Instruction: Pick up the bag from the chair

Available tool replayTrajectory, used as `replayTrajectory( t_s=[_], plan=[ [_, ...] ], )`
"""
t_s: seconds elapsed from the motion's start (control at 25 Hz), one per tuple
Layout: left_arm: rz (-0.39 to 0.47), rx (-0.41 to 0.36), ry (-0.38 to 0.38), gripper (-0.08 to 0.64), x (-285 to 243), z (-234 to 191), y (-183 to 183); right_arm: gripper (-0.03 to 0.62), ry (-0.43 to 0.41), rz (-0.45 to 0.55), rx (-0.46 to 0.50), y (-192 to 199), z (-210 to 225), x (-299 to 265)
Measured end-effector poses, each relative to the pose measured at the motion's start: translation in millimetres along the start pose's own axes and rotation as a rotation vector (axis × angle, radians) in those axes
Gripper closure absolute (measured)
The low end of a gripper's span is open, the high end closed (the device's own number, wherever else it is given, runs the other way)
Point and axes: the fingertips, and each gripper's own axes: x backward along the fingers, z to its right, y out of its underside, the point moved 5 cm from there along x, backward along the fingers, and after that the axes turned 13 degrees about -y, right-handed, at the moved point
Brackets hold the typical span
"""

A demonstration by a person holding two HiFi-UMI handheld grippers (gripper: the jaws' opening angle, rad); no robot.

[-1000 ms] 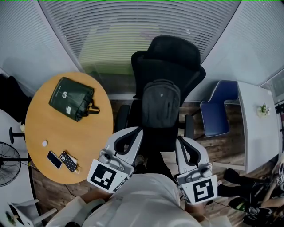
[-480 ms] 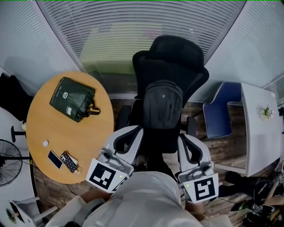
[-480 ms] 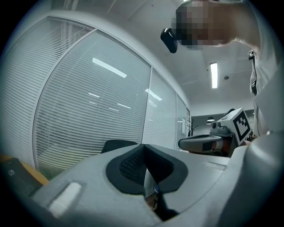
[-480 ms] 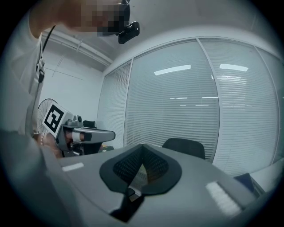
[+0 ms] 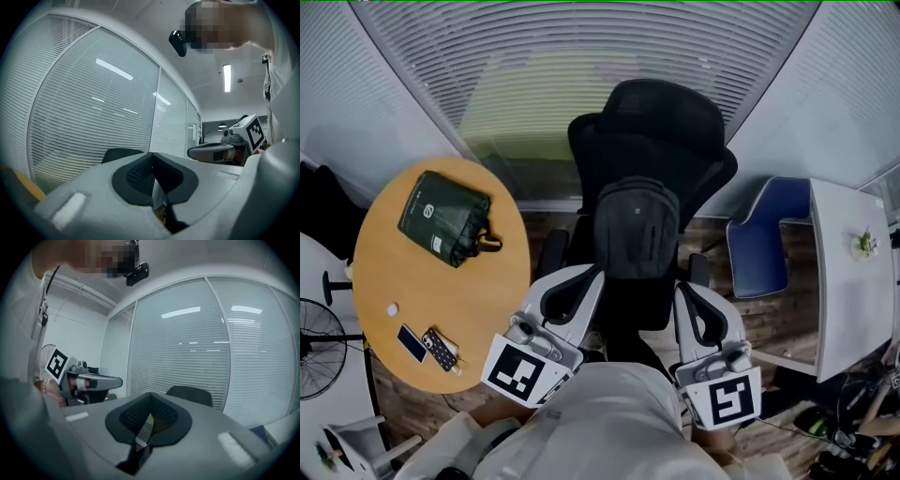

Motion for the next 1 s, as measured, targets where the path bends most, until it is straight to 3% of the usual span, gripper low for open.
replayTrajectory(
  t_s=[0.52,1.0],
  plan=[
    [-0.023,-0.008,-0.007,0.558,-76.5,16.7,7.0,0.589,0.001,-0.003,-0.028,10.5,74.7,-10.5],
    [-0.051,-0.016,-0.066,0.558,-129.3,37.2,19.8,0.589,-0.025,-0.019,-0.047,28.7,138.4,-7.7]
  ],
)
